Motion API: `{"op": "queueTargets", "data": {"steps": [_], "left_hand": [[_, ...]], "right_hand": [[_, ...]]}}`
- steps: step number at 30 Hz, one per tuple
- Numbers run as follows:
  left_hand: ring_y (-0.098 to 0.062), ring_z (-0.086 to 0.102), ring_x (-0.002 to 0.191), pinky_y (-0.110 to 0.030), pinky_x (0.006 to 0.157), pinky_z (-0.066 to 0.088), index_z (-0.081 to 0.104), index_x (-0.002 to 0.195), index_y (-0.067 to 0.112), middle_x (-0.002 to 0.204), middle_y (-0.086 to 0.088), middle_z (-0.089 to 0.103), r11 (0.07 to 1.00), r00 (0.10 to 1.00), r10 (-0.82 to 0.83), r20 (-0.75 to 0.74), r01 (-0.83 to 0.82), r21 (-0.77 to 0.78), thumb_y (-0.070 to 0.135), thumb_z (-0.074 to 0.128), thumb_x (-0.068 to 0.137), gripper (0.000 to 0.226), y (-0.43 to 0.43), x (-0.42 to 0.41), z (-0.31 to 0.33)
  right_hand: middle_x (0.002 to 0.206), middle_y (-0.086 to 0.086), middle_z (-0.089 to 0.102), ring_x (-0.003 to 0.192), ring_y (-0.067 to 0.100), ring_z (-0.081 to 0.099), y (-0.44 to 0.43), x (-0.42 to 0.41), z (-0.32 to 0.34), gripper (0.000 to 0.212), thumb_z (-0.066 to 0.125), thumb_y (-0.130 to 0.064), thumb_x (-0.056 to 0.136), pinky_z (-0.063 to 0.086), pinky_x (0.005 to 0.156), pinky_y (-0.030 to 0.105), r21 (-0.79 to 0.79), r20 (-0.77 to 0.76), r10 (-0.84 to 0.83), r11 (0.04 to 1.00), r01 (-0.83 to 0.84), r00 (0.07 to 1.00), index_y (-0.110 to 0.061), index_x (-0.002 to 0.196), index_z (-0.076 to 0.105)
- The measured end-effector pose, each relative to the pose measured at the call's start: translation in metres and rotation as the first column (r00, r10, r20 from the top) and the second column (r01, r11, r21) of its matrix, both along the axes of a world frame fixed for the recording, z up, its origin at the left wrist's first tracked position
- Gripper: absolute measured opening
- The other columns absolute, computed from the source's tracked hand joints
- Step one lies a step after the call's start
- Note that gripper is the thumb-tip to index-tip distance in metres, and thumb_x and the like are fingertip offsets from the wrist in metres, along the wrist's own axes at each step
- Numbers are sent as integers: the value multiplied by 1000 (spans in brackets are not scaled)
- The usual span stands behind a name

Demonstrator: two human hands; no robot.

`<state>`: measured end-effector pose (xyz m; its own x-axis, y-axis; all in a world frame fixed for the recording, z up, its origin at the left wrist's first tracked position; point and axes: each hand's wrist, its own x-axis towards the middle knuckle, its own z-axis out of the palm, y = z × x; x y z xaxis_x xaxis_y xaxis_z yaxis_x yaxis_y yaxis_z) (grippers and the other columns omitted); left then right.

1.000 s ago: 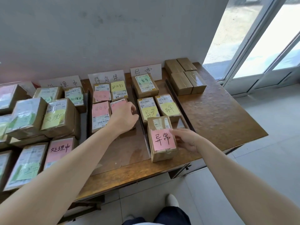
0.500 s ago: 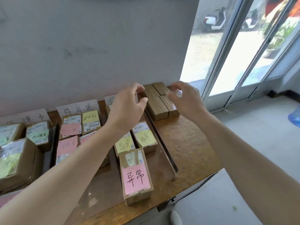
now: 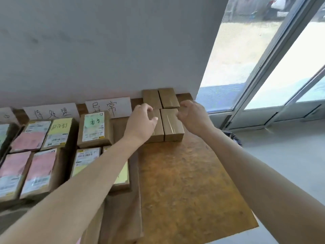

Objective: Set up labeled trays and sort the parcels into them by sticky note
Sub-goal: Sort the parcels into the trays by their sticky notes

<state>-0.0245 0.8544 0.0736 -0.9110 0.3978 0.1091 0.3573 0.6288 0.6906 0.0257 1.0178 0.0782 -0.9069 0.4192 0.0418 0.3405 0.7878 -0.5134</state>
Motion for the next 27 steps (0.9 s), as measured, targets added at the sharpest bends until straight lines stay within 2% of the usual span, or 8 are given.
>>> {"op": "queueTargets", "data": {"steps": [5,9,12,16,20,23,27], "left_hand": [[-20,50,110,-25,85,36,49,126,11,129,-8,47,988,995,53,86,-40,-148,24,57,91,38,25,-23,-51],[-24,47,118,-27,87,39,44,132,10,138,-8,41,970,987,51,152,-13,-241,24,57,92,45,39,-29,-82],[-26,38,127,-34,98,39,39,138,9,143,-9,35,955,982,58,177,-3,-298,27,58,91,53,43,-31,-96],[-29,29,133,-39,105,34,33,141,10,147,-11,27,944,968,125,217,-49,-325,32,57,91,60,50,-35,-110],[-33,28,135,-41,107,32,19,147,8,149,-16,23,947,942,210,264,-129,-294,34,59,90,73,56,-41,-117],[-33,29,136,-40,106,32,10,148,6,150,-19,20,942,910,275,312,-189,-277,33,60,90,81,61,-47,-122],[-33,33,134,-38,104,35,10,147,3,152,-17,17,928,848,363,386,-291,-233,27,63,89,82,67,-51,-123]], "right_hand": [[140,7,44,131,26,34,19,-21,-50,50,54,-26,91,36,101,38,3,151,91,996,-93,984,-11,137,43],[146,7,38,139,29,22,27,-31,-87,56,56,-29,90,32,108,44,-3,295,233,970,-243,926,-11,140,38],[148,7,34,140,30,18,29,-37,-105,61,59,-32,88,30,110,46,3,364,276,955,-297,890,-12,141,36],[147,9,32,138,33,20,33,-42,-120,56,56,-32,90,30,108,46,-20,379,268,959,-282,886,-12,139,37],[144,13,32,133,33,26,40,-45,-124,48,52,-28,93,33,106,44,-52,269,182,983,-174,946,-9,136,40],[146,14,29,133,34,26,47,-50,-127,54,53,-30,92,33,103,45,-142,273,104,988,-66,956,-9,138,34],[134,15,41,122,34,40,52,-55,-133,46,56,-27,89,38,98,42,-308,280,84,951,7,956,-7,127,39]]}}
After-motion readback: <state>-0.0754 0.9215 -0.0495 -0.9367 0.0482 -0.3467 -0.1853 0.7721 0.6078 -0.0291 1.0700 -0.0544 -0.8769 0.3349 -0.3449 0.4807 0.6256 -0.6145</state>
